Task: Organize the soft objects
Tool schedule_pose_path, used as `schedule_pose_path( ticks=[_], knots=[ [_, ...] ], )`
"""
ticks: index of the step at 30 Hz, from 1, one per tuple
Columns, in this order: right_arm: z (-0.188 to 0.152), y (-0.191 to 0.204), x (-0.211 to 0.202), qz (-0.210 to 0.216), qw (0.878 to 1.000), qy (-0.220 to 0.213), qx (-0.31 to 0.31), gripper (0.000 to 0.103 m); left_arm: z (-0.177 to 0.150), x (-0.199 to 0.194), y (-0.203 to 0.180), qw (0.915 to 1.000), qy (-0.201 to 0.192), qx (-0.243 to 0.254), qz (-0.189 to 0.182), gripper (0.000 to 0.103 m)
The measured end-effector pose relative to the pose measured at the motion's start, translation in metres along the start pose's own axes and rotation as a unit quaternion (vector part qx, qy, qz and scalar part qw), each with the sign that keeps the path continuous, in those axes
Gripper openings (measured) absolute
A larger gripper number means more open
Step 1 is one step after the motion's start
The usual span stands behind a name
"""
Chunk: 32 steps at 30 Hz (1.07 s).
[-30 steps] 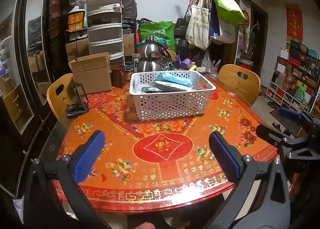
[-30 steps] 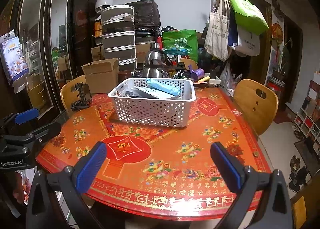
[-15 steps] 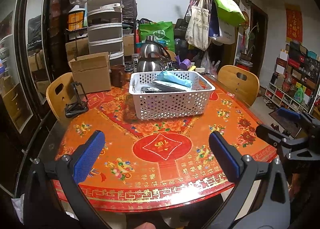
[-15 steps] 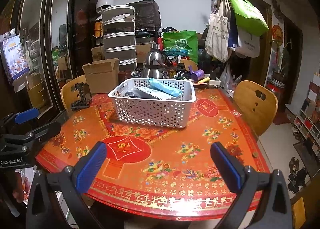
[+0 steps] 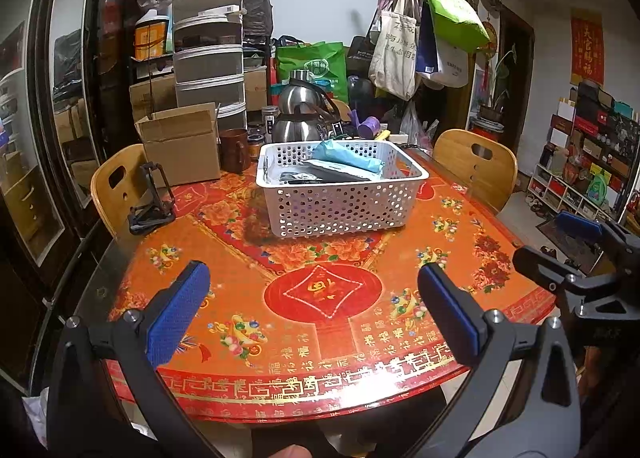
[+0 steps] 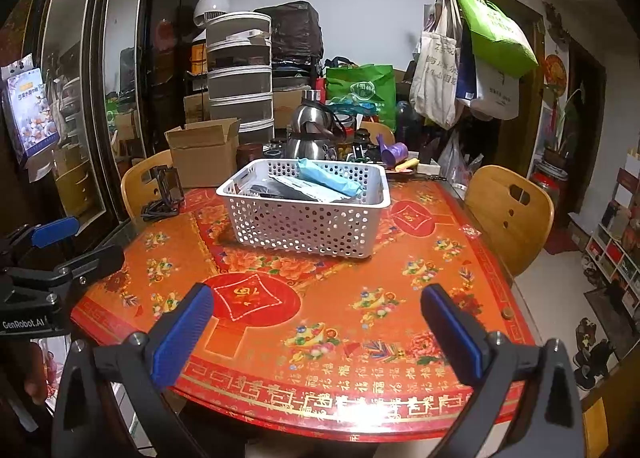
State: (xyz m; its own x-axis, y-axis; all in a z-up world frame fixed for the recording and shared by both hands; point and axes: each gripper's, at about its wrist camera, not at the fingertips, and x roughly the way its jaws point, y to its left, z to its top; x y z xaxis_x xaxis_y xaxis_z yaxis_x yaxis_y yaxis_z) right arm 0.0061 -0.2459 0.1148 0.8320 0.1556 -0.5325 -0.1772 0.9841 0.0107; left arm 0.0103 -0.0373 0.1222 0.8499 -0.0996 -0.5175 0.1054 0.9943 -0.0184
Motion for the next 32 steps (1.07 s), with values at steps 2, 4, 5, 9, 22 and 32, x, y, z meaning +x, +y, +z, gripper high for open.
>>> schedule_pose_path(
  ticks=[2,4,5,9,22,32],
  knots=[
    [0.0000,0.0005,0.0002,-0.001,1.000,0.000,0.000,0.103,-0.0003,-0.0007,0.0047,1.0000,0.000,-0.001,-0.002,0.103],
    [0.0000,0.0007,0.0002,0.000,1.000,0.000,0.001,0.103,-0.0003,-0.0007,0.0056,1.0000,0.000,0.000,-0.003,0.103],
    [0.0001,0.0006,-0.0002,0.000,1.000,0.000,0.000,0.103,-0.0003,-0.0005,0.0049,1.0000,0.000,0.000,-0.002,0.103],
    [0.0001,0.0011,-0.0003,0.000,1.000,0.000,0.000,0.103,-0.0007,-0.0009,0.0046,1.0000,0.000,-0.001,-0.004,0.103],
    [0.0015,0.0003,-0.0025,0.000,1.000,0.000,0.000,0.103,-0.0014,-0.0010,0.0051,1.0000,0.002,-0.003,-0.004,0.103],
    [0.0008,0.0003,-0.0020,0.000,1.000,0.000,0.001,0.103,-0.0021,0.0012,0.0089,1.0000,0.001,-0.002,0.004,0.103]
  ],
)
